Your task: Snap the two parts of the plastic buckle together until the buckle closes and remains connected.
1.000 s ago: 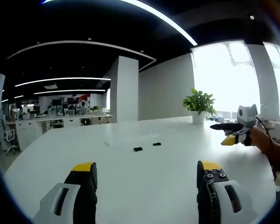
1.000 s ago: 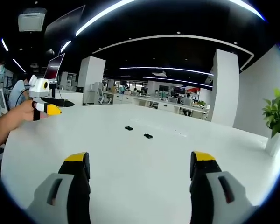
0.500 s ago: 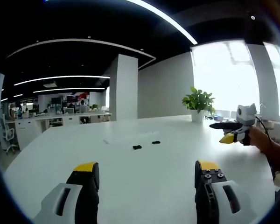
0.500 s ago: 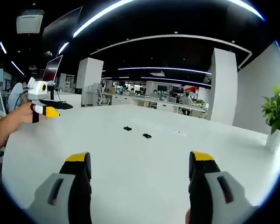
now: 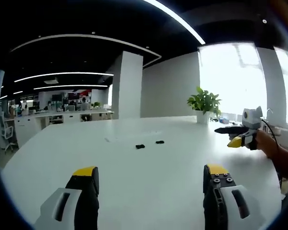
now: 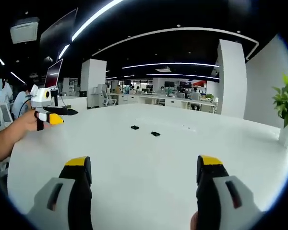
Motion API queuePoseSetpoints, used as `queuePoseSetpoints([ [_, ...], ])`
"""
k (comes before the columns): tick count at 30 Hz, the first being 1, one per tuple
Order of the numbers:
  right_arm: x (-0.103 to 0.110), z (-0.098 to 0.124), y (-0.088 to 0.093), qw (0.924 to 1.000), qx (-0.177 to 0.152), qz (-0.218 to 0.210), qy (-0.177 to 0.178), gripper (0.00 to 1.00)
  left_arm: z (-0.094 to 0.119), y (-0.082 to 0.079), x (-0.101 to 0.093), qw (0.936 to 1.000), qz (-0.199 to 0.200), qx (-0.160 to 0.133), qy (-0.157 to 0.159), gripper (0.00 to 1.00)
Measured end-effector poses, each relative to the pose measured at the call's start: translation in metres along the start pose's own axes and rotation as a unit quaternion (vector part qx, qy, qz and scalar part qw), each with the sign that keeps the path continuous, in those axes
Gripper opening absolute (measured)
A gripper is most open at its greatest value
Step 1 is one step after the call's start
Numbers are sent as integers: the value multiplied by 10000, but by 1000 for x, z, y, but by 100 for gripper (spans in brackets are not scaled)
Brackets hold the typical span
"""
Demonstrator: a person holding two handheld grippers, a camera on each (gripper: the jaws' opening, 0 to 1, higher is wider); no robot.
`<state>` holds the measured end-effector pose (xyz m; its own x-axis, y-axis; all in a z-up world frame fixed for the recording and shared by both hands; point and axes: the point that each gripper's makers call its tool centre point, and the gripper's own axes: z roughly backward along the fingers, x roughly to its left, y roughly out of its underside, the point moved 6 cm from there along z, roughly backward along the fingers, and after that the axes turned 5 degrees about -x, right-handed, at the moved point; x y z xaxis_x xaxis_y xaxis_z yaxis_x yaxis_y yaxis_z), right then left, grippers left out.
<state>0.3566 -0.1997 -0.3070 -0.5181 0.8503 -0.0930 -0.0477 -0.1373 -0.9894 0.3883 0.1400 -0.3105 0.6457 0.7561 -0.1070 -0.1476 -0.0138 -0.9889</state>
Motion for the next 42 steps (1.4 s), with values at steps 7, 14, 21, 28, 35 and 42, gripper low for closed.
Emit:
queuePoseSetpoints([
  [7,0,-1,-3,10000,-3,-9,22,89,-6,-2,-2,9999,78,69,79,90],
  [14,-2,-12,-12,9998,5,151,123,88,-25,-10,-4,9996,204,115,154,89],
  [21,-5,-30,-14,9999,94,-21,-26,86,-41,-15,-1,9992,326,109,207,89],
  [28,-12,-40,-8,9995,281,-52,-111,86,-50,-14,8,9991,313,184,226,89],
  [35,-19,-50,-9,9993,351,-44,-96,85,-60,-16,12,9988,351,248,252,88],
  [42,-29,-58,-9,9992,390,-67,73,85,-69,-12,19,9985,344,359,245,88],
])
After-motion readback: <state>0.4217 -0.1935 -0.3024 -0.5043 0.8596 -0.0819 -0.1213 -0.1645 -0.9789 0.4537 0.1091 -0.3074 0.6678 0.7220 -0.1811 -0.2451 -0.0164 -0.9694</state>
